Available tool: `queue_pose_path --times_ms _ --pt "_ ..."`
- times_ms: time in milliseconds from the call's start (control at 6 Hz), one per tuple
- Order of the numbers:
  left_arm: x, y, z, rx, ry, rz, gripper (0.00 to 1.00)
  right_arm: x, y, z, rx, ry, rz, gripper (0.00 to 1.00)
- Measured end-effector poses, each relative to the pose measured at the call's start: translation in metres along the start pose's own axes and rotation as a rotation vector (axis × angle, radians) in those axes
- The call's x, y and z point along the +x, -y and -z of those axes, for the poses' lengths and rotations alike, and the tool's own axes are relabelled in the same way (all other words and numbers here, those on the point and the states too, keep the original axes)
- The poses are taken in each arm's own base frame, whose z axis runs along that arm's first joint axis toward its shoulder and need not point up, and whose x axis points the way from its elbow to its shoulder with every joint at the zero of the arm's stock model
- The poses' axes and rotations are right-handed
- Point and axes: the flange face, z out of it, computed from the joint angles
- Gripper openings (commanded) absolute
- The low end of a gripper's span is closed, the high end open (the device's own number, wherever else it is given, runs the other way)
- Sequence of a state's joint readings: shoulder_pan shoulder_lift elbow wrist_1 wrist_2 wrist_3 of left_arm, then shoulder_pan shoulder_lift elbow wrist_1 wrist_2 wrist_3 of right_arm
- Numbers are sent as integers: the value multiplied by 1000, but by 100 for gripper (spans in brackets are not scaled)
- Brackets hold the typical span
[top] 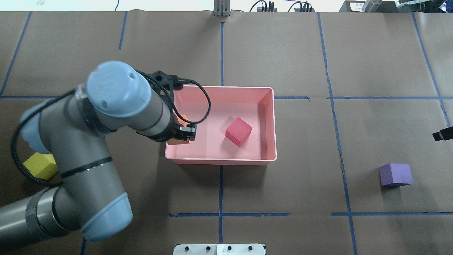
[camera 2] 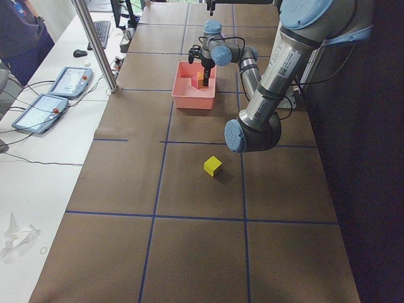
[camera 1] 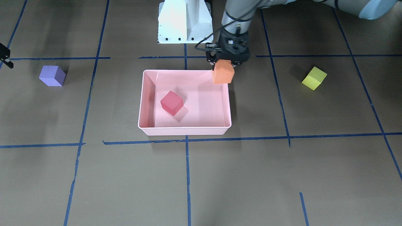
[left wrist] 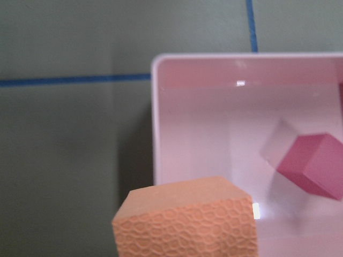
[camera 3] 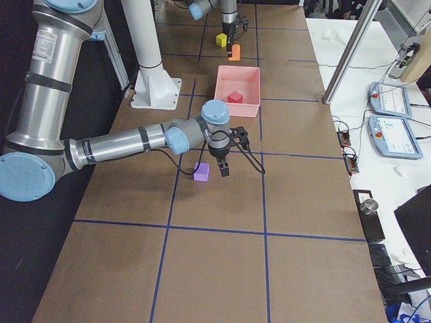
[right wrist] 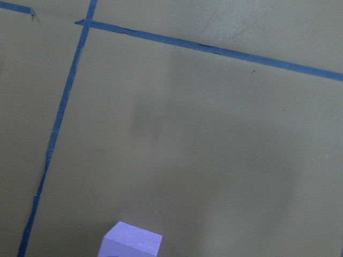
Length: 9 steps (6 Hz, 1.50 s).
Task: Place blocks into pink bin with both arms
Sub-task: 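Carry the orange cube with the left gripper over the bin, then release the orange cube into the bin while the right gripper grasps the purple cube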
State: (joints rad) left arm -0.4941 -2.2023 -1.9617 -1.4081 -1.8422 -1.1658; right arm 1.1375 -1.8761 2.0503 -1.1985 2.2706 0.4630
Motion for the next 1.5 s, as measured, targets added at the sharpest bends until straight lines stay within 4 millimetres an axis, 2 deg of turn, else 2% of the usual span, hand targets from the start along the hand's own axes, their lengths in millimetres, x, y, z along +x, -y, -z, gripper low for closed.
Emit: queue_pose_path --times_ms 167,333,500,1000,1500 --pt "24 -15 -18 -1 13 -2 100 -22 -7 -22 -5 -8 -53 100" --pt "38 -19 -26 -3 18 2 100 -43 -15 -45 -3 -25 -84 100" --pt "43 -20 -28 -4 19 4 100 -54 -21 -57 3 -30 -93 100" --pt "37 -9 -20 7 20 11 100 -45 -49 -66 -11 -34 -96 100" --pt "36 -7 -17 10 17 11 100 -65 -62 -97 -30 -61 -117 100"
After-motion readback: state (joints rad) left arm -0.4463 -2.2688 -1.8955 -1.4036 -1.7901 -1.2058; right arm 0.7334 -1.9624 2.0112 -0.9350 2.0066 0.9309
